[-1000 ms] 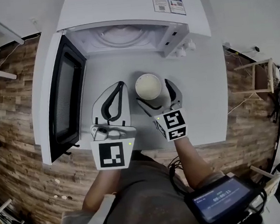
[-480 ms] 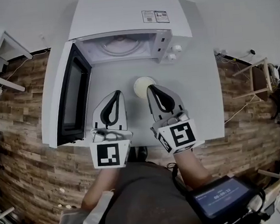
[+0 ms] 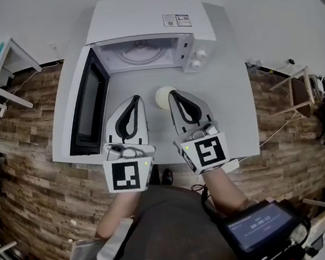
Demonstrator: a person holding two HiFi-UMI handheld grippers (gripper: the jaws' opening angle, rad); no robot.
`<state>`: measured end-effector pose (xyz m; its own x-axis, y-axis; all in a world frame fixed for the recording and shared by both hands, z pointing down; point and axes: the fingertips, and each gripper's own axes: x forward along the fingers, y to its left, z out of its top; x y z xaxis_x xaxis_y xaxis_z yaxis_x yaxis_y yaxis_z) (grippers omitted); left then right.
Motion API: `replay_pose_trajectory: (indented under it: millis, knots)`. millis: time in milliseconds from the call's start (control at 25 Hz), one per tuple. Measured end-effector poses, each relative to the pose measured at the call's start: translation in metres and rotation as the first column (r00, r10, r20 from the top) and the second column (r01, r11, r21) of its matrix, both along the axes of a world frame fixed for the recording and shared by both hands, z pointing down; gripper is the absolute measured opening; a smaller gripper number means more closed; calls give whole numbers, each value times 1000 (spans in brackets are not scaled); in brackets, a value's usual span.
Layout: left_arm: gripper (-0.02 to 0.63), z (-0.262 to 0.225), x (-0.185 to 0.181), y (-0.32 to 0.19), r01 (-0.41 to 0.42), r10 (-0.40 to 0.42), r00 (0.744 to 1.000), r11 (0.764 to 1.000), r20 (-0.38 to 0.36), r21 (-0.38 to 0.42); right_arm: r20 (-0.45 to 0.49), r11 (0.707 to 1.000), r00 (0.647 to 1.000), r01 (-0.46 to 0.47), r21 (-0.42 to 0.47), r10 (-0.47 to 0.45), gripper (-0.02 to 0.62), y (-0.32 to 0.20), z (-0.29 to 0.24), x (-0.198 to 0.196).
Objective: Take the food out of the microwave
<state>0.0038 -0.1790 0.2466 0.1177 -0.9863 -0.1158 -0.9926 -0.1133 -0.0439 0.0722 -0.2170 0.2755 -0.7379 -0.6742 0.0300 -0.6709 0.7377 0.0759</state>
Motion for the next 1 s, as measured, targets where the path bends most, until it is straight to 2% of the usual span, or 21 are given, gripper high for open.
replay_pose_trajectory:
  millis: [160, 1000]
  knots:
    - [6, 1, 7, 4, -11, 11, 1000, 1000, -11, -7, 2, 1000, 1000, -5, 19, 5, 6, 4, -7, 3]
    - [6, -4, -3, 5, -3, 3, 1000, 1000, 9, -3, 0, 999, 1000, 30, 35, -30, 6, 6, -13, -17]
